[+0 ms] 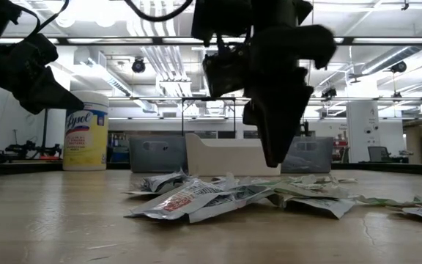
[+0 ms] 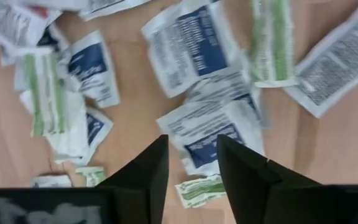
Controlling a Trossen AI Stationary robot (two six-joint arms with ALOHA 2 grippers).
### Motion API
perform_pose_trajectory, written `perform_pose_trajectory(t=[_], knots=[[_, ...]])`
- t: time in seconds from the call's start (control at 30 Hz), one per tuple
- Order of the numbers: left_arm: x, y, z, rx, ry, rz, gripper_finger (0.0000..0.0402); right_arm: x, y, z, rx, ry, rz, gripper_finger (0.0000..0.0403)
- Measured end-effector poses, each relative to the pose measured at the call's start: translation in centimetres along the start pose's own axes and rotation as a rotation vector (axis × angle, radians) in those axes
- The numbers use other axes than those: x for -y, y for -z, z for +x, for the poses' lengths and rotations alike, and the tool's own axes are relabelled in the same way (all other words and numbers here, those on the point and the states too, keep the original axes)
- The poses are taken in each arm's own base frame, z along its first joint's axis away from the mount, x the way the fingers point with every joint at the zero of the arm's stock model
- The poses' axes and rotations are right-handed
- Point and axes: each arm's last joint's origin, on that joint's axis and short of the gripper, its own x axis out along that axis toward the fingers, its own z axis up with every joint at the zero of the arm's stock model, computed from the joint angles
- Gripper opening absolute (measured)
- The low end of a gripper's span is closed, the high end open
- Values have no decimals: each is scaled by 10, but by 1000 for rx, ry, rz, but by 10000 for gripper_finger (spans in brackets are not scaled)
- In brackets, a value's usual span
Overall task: Pick & Place First Aid Supplies
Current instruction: Put the alcohol pad into the middle black bin
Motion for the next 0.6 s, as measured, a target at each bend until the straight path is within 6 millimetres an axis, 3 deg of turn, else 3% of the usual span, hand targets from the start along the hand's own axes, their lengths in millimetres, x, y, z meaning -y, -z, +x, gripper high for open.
perform_pose_trajectory(t=[0.27,0.6], knots=[[0,0,0,0,0,1,53,-19,2,4,41,38,-132,137],[0,6,5,-11,-1,2,53,-21,3,4,58,82,-140,131]])
